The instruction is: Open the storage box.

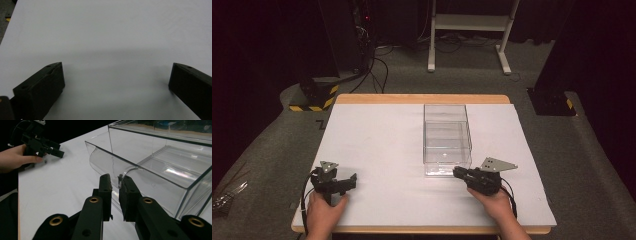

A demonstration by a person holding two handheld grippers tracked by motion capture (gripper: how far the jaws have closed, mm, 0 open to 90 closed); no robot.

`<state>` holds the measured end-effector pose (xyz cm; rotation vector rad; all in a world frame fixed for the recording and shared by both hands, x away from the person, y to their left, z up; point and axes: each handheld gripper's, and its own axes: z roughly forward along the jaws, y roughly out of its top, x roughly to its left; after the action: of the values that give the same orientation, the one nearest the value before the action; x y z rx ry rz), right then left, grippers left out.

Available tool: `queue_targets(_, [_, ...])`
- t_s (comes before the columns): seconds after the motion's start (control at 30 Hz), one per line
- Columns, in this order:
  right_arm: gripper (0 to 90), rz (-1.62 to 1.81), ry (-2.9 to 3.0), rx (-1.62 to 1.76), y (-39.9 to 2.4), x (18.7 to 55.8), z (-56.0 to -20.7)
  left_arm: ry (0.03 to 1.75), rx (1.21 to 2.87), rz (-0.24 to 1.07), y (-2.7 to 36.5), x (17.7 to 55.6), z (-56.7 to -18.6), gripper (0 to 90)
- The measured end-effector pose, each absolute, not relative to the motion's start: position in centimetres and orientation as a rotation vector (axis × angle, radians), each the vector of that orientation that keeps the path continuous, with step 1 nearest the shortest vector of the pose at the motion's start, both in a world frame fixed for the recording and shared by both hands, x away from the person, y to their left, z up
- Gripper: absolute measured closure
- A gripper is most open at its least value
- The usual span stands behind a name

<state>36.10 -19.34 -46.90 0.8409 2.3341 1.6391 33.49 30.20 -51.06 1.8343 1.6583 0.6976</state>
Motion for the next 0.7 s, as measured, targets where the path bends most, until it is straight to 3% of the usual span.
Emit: queue_targets(0.7, [81.7, 1.652, 2.356, 0.813, -19.9, 33.3, -47.0, 1.658, 1.834, 0.698, 30.2, 33.5, -51.1, 0.4])
